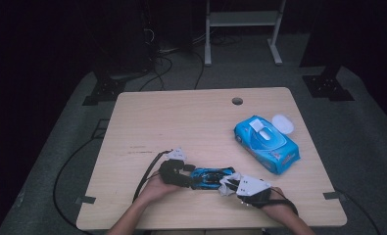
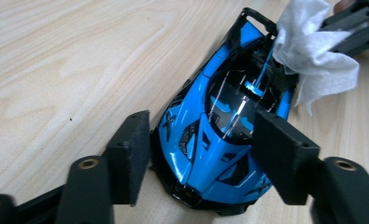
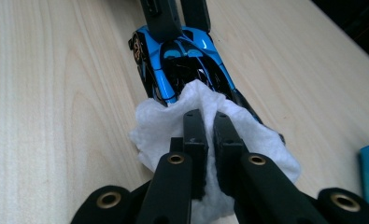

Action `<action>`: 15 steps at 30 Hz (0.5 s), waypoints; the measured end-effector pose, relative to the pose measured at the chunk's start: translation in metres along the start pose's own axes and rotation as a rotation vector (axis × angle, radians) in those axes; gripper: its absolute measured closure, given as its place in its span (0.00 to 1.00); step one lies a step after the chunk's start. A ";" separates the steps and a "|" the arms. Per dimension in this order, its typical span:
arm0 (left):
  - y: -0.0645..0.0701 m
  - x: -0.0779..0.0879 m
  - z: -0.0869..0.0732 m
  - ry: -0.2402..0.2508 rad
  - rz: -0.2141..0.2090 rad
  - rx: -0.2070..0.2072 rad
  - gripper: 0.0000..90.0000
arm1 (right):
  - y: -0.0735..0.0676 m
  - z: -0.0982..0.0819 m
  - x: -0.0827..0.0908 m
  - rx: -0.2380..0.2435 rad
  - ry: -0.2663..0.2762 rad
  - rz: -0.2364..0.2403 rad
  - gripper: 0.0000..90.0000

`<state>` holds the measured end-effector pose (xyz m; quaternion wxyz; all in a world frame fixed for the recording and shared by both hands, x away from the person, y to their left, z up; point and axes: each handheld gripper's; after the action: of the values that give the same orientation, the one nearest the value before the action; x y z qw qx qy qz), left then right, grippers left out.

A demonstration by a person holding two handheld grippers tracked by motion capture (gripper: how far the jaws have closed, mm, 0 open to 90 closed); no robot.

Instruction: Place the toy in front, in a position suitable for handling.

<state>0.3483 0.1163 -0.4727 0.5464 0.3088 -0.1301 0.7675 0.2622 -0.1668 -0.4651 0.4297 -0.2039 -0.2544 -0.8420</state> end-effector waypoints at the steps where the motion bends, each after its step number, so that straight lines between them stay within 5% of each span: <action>1: -0.001 -0.001 0.001 -0.010 0.011 0.010 0.35 | 0.000 0.000 0.000 0.000 0.000 0.000 0.95; 8: -0.010 -0.003 0.000 -0.026 -0.079 0.071 0.26 | -0.017 -0.006 0.004 0.125 0.032 -0.059 0.96; 10: -0.010 -0.003 0.002 -0.041 -0.105 0.056 0.26 | -0.022 -0.008 0.006 0.176 0.034 -0.065 0.95; 15: -0.005 -0.008 0.004 -0.063 -0.204 0.016 0.35 | -0.028 -0.010 0.008 0.208 0.035 -0.063 0.95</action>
<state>0.3556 0.1098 -0.4758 0.6148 0.3488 -0.1092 0.6988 0.2337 -0.1641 -0.4757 0.4262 -0.1354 -0.3392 -0.8276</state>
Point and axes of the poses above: each handheld gripper's, and its own axes: x roughly backward along the jaws, z roughly out of its top, y roughly to its right, and after that the axes turned 8 degrees about -x, right-handed
